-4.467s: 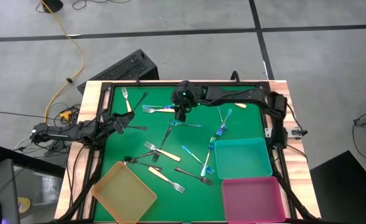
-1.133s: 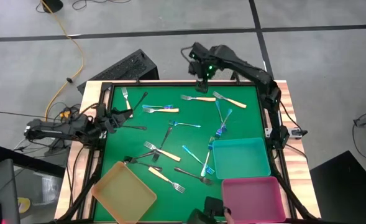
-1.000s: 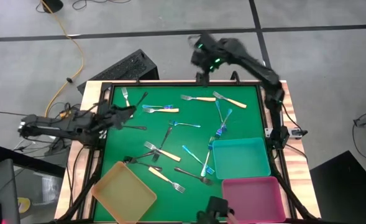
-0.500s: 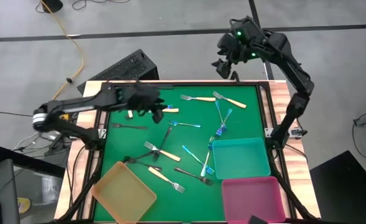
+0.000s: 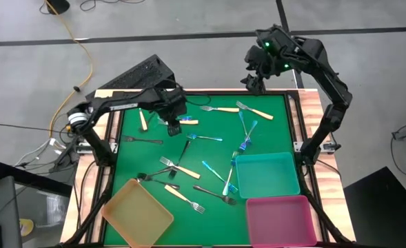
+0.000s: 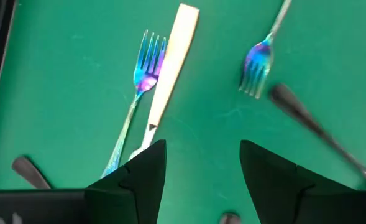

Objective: Sort silverware by color (type)
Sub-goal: Put the yellow fork into the green bin

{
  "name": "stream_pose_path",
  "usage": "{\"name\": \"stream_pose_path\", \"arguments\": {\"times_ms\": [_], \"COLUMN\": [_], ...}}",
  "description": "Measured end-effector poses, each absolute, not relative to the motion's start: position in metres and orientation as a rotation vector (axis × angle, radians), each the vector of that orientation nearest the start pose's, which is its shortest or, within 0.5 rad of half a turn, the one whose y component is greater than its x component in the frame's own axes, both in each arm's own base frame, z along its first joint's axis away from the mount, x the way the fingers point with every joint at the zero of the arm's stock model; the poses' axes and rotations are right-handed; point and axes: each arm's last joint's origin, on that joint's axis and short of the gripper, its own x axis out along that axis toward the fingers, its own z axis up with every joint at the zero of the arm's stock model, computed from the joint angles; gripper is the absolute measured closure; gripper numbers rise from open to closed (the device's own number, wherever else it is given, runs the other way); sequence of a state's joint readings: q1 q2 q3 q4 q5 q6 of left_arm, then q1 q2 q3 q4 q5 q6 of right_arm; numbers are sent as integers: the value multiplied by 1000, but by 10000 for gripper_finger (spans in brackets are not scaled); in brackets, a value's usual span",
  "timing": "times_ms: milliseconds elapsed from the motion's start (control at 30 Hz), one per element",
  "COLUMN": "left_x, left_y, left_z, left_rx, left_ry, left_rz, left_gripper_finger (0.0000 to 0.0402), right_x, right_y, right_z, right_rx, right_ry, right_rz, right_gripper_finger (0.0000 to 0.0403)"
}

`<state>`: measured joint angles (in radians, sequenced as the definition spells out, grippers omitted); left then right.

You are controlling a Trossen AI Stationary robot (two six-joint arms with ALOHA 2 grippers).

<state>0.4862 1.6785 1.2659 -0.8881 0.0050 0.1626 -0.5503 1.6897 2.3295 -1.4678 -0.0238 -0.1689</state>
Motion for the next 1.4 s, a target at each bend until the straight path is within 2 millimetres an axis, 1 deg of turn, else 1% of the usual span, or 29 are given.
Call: {"name": "stream_pose_path", "arguments": {"times_ms": [167, 333, 400, 567, 667, 867, 1033, 1100, 1200, 1300, 1400], "left_x": [295, 299, 302, 306, 307, 310, 310, 310, 310, 312, 315], "left_y": [156, 160, 160, 162, 163, 165, 165, 163, 161, 163, 165], "left_z": [209, 192, 187, 176, 167, 153, 153, 157, 166, 175, 179], "left_rx": [-166, -154, -137, -155, -150, -159, -181, -201, -186, -157, -142], "left_ry": [1339, 1405, 1416, 1432, 1462, 1495, 1490, 1481, 1467, 1466, 1445], "left_rz": [298, 365, 395, 382, 418, 424, 438, 406, 398, 383, 345], "left_gripper_finger": [212, 212, 212, 212, 212, 212, 212, 212, 212, 212, 212], "right_x": [237, 237, 237, 237, 237, 237, 237, 237, 237, 237, 237], "right_y": [-145, -145, -145, -145, -145, -145, -145, -145, -145, -145, -145], "right_z": [489, 489, 489, 489, 489, 489, 489, 489, 489, 489, 489], "right_rx": [78, 77, 76, 67, 67, 67, 67, 67, 67, 67, 67], "right_ry": [839, 839, 839, 841, 841, 840, 840, 840, 839, 838, 838], "right_rz": [-426, -425, -425, -421, -421, -421, -421, -421, -421, -421, -421], "right_gripper_finger": [112, 112, 112, 112, 112, 112, 112, 112, 112, 112, 112]}}
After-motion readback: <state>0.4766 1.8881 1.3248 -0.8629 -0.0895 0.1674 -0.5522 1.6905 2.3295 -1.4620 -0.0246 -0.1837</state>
